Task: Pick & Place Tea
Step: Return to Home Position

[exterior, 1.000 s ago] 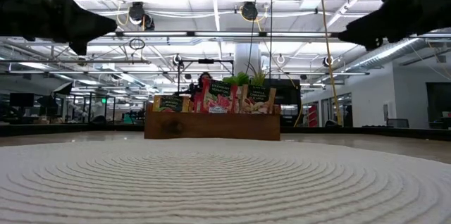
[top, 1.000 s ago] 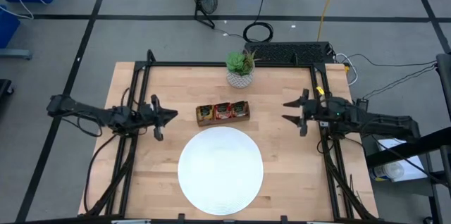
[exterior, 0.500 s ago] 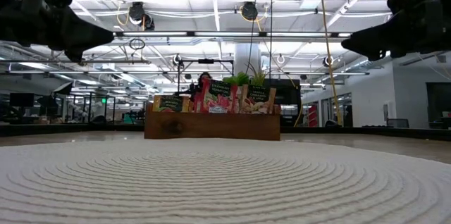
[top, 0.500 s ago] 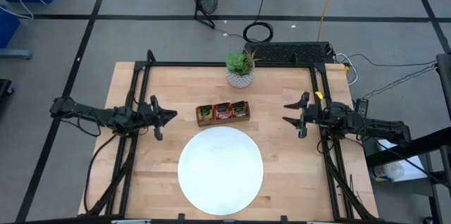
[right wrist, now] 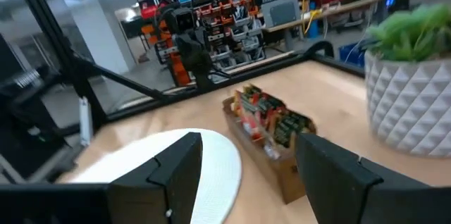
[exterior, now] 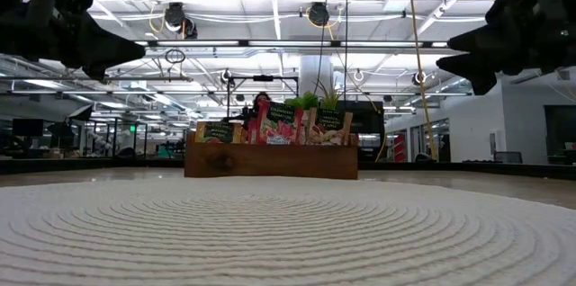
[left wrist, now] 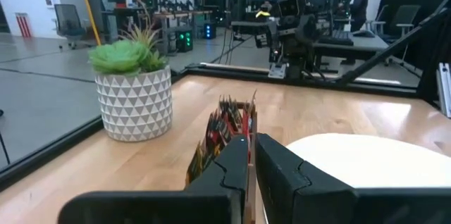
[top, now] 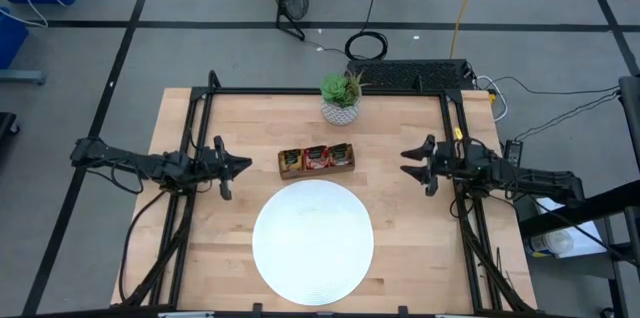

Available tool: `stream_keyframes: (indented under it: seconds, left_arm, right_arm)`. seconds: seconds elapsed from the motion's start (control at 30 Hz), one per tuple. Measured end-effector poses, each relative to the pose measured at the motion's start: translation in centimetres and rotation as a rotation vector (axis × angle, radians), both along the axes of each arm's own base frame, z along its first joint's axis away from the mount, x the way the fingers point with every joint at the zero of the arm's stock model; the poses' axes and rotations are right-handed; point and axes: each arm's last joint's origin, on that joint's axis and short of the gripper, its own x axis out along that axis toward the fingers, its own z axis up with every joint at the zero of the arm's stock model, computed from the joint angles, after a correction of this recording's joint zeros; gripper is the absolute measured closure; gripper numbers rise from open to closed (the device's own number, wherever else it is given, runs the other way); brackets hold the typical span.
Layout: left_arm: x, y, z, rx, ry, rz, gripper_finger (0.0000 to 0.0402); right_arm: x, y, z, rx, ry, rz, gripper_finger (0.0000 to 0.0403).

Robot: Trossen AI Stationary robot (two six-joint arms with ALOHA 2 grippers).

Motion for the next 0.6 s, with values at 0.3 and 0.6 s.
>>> stream_keyframes:
  seconds: [0.3, 0.6]
  left_arm:
    - [0.0, 0.0, 0.01, 0.001, 0.0, 0.0, 0.0371]
    - [0.0, 0.0, 0.01, 0.002, -0.001, 0.0, 0.0371]
  right_arm:
    - [0.05, 0.02, 0.32, 0.068, -0.04, 0.01, 0.0193]
    - [0.05, 0.02, 0.36, 0.068, -0.045, 0.01, 0.0191]
